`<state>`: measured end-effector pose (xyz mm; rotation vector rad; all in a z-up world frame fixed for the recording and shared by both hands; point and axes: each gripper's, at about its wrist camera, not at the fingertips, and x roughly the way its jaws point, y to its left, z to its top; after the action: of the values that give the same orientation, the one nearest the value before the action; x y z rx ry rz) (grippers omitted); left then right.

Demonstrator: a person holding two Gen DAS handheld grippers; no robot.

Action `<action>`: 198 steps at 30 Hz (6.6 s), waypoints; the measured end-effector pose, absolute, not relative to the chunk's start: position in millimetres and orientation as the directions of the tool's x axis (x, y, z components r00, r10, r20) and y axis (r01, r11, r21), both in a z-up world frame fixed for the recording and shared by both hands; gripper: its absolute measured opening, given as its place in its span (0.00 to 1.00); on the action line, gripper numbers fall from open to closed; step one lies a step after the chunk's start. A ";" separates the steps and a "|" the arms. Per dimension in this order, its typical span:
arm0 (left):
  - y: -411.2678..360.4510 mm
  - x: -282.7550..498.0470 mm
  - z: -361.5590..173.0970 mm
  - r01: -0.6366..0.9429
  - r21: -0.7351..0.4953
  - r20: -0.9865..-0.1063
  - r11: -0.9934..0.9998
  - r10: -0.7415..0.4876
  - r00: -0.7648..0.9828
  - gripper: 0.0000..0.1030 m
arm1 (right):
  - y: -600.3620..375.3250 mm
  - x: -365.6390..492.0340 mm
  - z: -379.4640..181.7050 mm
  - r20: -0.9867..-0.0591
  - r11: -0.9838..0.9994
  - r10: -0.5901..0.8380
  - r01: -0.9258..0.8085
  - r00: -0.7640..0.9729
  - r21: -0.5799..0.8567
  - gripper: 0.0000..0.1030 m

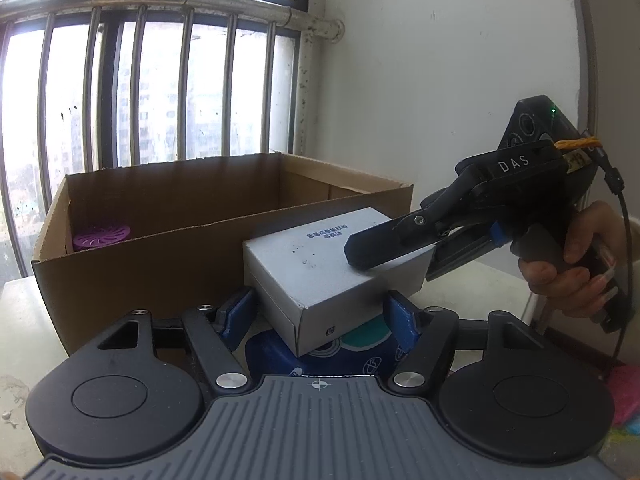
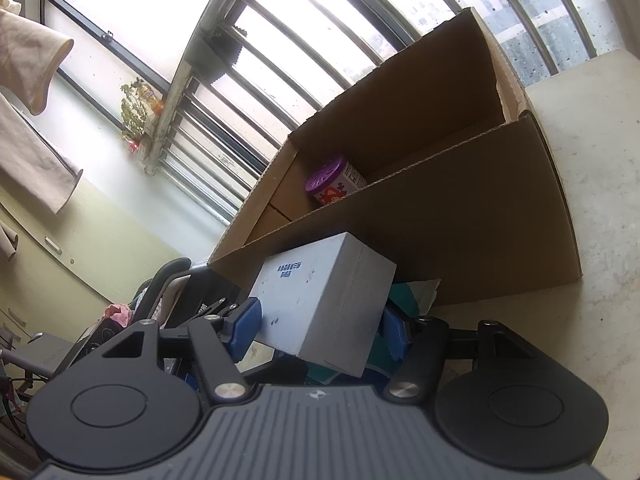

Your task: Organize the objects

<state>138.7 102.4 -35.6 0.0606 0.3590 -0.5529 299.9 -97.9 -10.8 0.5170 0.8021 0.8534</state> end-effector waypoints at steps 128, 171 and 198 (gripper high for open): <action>117.2 305.1 25.4 0.441 0.207 -0.772 0.873 -0.131 0.622 0.49 | -0.6 514.8 -46.2 -0.689 0.693 0.691 0.069 0.218 0.718 0.65; 126.4 327.8 -12.4 0.450 0.424 -0.815 0.786 0.115 0.568 0.22 | -29.2 509.8 -34.3 -0.710 0.779 0.607 -0.090 0.356 0.621 0.33; 134.6 147.4 89.6 0.346 0.084 -0.490 0.934 -0.263 0.831 0.44 | -94.1 320.8 143.0 -0.488 0.750 0.657 -0.434 0.575 0.499 0.64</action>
<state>147.4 134.6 89.6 0.1727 0.4929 -0.3247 320.8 -94.1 143.0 0.3442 0.7082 0.6535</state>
